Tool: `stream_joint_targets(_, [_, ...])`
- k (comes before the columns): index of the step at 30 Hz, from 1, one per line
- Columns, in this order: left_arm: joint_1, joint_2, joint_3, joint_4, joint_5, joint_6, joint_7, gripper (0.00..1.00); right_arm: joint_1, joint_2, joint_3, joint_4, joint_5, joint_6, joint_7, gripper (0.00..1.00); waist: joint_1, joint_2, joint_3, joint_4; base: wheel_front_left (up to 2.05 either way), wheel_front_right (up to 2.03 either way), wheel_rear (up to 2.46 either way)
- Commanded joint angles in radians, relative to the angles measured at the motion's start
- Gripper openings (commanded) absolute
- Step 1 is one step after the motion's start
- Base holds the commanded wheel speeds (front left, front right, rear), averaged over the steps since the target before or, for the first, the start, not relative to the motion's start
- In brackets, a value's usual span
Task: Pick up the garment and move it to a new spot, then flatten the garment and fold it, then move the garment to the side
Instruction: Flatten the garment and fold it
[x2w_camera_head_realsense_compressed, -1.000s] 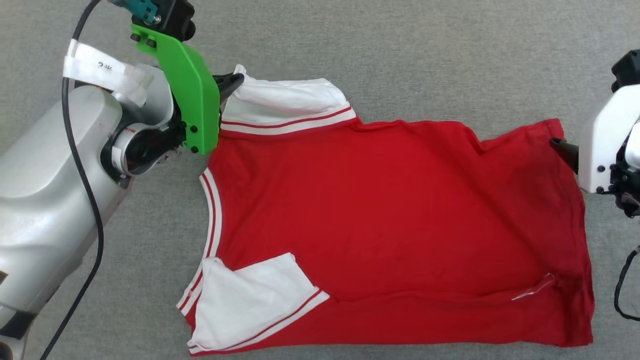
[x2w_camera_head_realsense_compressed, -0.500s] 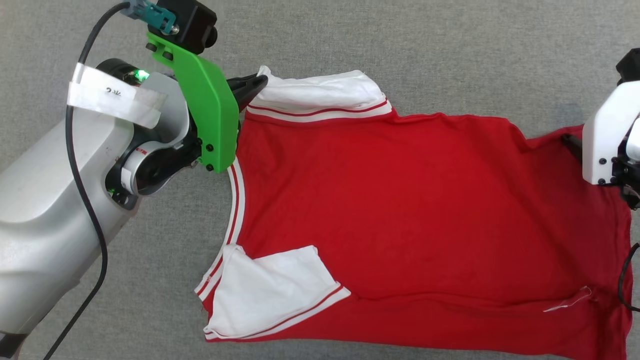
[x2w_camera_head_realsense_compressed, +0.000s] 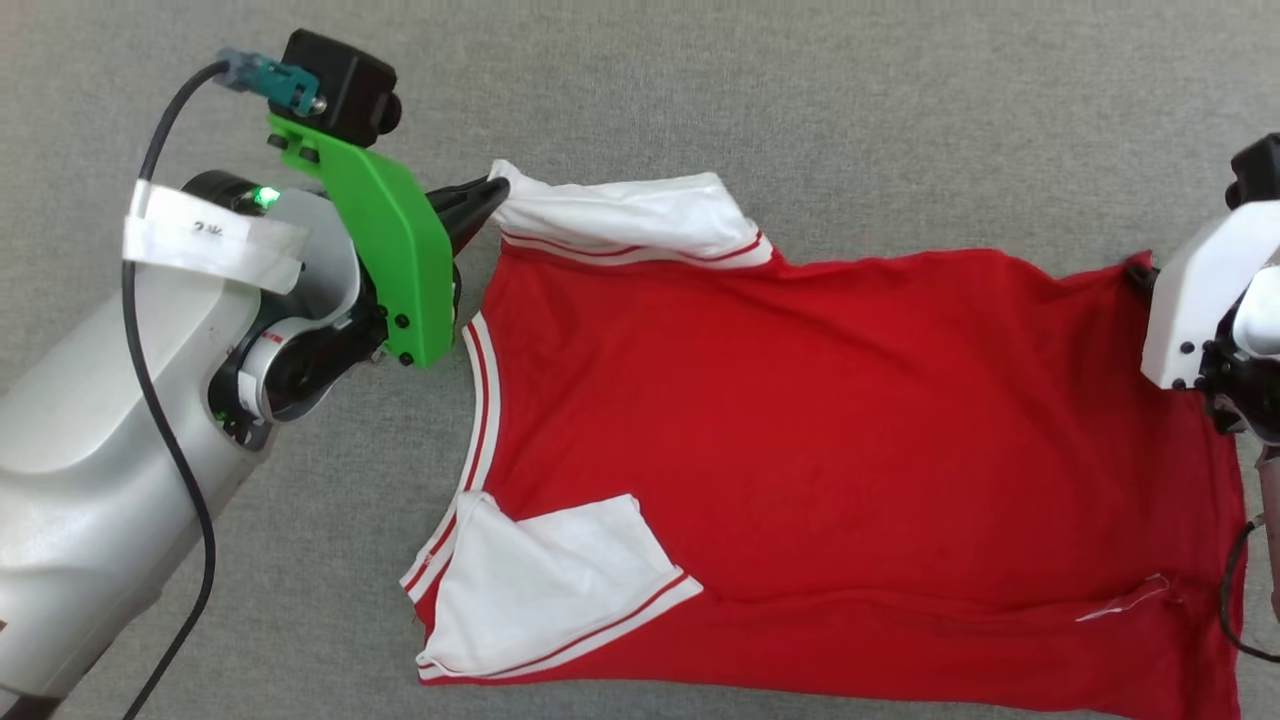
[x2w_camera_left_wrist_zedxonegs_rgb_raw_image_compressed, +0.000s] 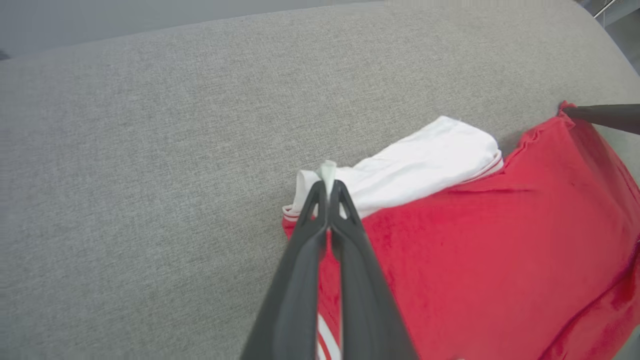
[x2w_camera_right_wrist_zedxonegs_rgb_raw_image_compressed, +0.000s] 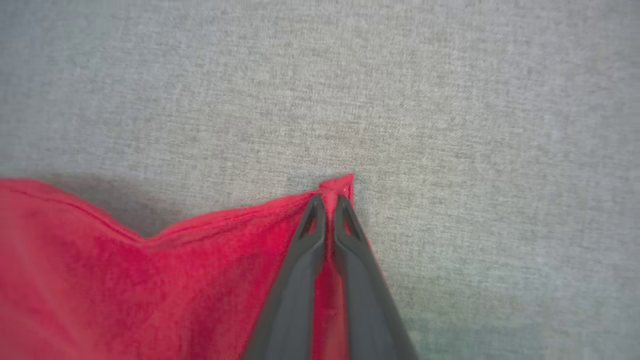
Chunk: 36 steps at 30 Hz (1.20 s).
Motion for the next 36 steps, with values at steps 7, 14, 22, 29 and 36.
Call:
stream_joint_targets(7, [0.095, 0.004, 0.025, 0.026, -0.032, 0.022, -0.074, 0.0, 0.084, 0.008, -0.064, 0.023, 0.038, -0.002, -0.135, 0.0, 0.0, 0.0, -0.115, -0.016, 0.0, 0.0, 0.0])
stream_joint_targets(14, [0.19, 0.013, 0.032, -0.001, -0.062, 0.042, -0.12, 0.0, 0.147, 0.008, -0.098, 0.002, 0.084, -0.002, -0.238, 0.0, 0.0, 0.0, -0.184, -0.018, 0.0, 0.0, 0.0])
stream_joint_targets(22, [0.306, 0.023, 0.037, -0.053, -0.085, 0.078, -0.183, 0.0, 0.254, -0.007, -0.09, -0.062, 0.131, -0.002, -0.281, 0.0, 0.0, 0.0, -0.252, -0.006, 0.0, 0.0, 0.0])
stream_joint_targets(29, [0.44, 0.052, 0.021, -0.127, -0.1, 0.119, -0.223, 0.0, 0.389, -0.014, -0.091, -0.154, 0.196, -0.002, -0.289, 0.0, 0.0, 0.0, -0.296, 0.003, 0.0, 0.0, 0.0])
stream_joint_targets(36, [0.556, 0.084, 0.002, -0.188, -0.115, 0.153, -0.248, 0.0, 0.519, -0.021, -0.112, -0.243, 0.258, -0.002, -0.233, 0.0, 0.0, 0.0, -0.309, 0.008, 0.0, 0.0, 0.0])
